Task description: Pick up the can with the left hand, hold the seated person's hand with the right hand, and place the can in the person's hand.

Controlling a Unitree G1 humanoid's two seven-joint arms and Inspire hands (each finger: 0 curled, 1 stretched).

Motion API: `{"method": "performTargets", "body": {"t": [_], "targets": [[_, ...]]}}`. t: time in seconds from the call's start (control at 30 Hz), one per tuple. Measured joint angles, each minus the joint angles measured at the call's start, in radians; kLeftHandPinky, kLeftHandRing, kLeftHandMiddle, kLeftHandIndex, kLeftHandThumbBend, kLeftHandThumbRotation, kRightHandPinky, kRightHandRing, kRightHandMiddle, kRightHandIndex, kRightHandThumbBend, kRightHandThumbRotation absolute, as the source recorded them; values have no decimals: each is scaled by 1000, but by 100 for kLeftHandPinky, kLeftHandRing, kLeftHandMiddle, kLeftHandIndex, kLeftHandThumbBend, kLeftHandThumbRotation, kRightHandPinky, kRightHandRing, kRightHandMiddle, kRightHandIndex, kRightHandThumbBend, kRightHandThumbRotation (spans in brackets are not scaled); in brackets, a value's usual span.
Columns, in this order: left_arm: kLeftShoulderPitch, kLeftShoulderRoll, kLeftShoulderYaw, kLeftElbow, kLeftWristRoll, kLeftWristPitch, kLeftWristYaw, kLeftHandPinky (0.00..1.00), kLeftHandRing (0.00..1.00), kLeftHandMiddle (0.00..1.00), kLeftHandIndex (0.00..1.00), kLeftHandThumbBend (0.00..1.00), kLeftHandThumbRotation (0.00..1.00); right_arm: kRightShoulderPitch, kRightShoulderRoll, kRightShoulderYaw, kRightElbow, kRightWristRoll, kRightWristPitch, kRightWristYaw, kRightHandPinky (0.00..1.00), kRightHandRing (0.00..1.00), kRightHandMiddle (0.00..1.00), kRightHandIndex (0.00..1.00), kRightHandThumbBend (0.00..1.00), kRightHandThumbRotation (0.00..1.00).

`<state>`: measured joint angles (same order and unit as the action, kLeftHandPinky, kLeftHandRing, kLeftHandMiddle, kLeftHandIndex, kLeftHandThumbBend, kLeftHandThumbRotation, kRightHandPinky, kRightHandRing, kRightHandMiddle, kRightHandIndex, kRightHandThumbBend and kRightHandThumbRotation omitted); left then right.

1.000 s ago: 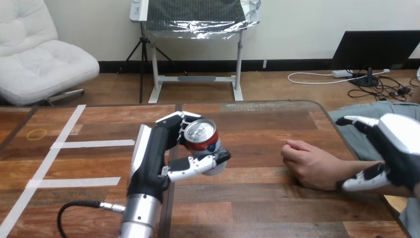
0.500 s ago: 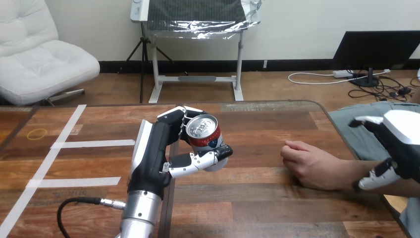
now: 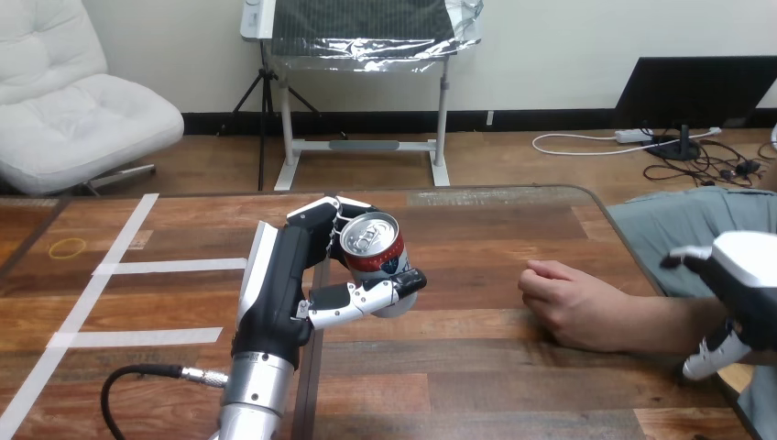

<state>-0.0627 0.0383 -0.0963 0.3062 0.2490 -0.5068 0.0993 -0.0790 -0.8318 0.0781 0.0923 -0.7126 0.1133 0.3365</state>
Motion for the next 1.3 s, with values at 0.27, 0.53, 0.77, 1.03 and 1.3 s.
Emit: {"method": "performTargets", "body": {"t": [0.27,0.53,0.77,1.03,1.3], "targets": [[0,1,0,0,0,0,0,42,43,46,52,60,0,-33,-2,33,45,-34,-3,45,91,94,92,88,84,4],[0,2,0,0,0,-1,0,42,43,46,52,59,0,-89,-2,66,87,-63,-8,93,93,95,93,89,82,7],[0,3,0,0,-1,-1,0,42,43,46,52,59,0,-141,-2,96,127,-89,-9,123,93,94,93,89,81,9],[0,3,0,0,-2,-1,0,43,43,46,52,59,0,-190,-2,134,186,-120,-19,124,92,94,92,88,80,11],[0,4,0,0,-2,-1,0,42,43,47,53,59,0,-233,1,173,250,-136,-22,125,91,93,91,87,76,12]]}}
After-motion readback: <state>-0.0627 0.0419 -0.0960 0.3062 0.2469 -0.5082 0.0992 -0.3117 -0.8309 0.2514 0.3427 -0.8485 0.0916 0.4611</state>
